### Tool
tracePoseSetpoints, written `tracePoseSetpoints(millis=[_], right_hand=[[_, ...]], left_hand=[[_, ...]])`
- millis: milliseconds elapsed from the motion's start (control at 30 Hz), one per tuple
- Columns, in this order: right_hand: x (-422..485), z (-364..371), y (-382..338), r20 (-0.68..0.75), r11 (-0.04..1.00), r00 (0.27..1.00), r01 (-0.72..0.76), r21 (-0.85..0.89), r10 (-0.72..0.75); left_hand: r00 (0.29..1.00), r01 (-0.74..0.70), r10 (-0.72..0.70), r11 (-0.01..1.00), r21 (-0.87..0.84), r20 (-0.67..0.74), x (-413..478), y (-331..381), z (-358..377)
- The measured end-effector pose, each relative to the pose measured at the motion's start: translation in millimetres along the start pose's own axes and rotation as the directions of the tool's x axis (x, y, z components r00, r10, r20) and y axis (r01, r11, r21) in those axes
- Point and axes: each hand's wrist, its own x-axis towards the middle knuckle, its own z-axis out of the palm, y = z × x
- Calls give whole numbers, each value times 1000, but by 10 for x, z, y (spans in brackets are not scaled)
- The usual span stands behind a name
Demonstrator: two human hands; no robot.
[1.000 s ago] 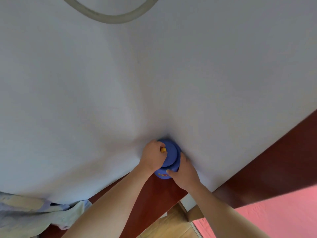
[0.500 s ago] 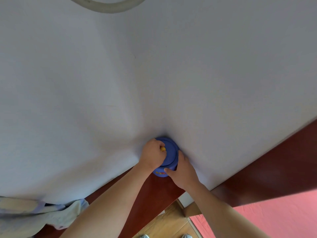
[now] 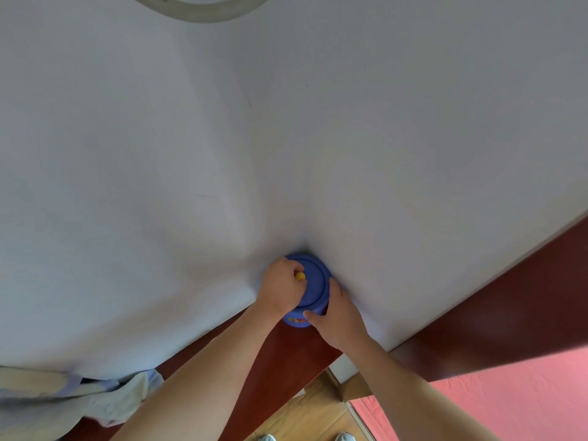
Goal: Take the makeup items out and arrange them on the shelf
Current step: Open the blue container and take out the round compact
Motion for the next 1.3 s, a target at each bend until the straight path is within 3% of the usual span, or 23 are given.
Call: tracePoseSetpoints(millis=[800, 967, 1300], right_hand=[[97, -106, -47, 30, 997, 998, -44, -64, 46], [60, -147, -86, 58, 998, 998, -7, -57, 11], [-188, -345, -448, 177, 947, 979, 146, -286, -97]], left_hand=[[1000, 23, -23, 1000, -17, -3, -206, -16, -213], [998, 47, -48, 999, 10, 34, -327, -52, -338], [997, 79, -81, 992, 98, 13, -646, -47, -611]])
